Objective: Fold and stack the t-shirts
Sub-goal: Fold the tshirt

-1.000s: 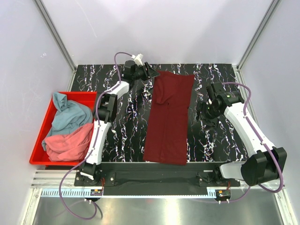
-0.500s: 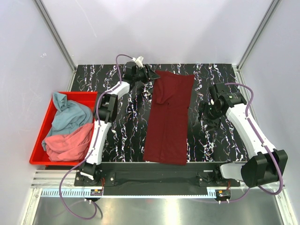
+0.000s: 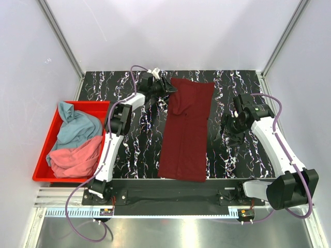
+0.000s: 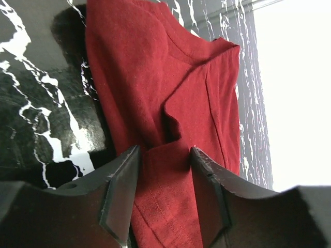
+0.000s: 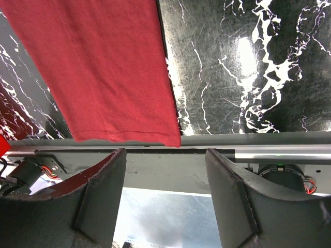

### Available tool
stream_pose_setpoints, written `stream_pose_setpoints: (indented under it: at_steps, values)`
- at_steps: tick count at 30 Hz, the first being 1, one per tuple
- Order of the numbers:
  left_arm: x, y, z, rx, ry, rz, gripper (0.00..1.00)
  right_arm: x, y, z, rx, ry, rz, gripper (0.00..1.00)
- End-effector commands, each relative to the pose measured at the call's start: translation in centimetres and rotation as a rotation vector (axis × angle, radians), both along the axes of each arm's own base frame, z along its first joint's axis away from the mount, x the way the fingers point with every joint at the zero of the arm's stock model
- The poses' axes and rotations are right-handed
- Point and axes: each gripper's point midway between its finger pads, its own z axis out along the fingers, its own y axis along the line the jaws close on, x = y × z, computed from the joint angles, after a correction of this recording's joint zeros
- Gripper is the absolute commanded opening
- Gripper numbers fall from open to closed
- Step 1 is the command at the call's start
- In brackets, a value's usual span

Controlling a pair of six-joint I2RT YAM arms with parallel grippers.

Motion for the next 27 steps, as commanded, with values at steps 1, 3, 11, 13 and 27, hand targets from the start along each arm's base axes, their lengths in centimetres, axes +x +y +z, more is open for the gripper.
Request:
stream_pose_setpoints:
  at_steps: [1, 3, 11, 13, 27]
  values:
    - [-0.7, -1.2, 4.9, -0.049, -0.101, -0.050, 0.49, 0.0, 0.1, 0.4, 0.022, -0.028, 0.014, 0.70]
    - [-1.0, -1.5, 5.2, -0.049, -0.111, -0.055, 0.47, -0.1, 0.1, 0.2, 0.025, -0.026, 0.013, 0.70]
    - [-2.1, -3.0, 8.3, -0.078, -0.151, -0.084, 0.46, -0.3, 0.1, 0.0, 0.032, -0.026, 0.011, 0.70]
    - [-2.4, -3.5, 8.9, -0.085, -0.154, -0.087, 0.46, -0.4, 0.1, -0.1, 0.033, -0.023, 0.014, 0.69]
    - [-3.1, -4.3, 9.7, -0.014, -0.141, -0.014, 0.47, -1.2, -0.3, 0.1, 0.024, -0.029, 0.017, 0.70]
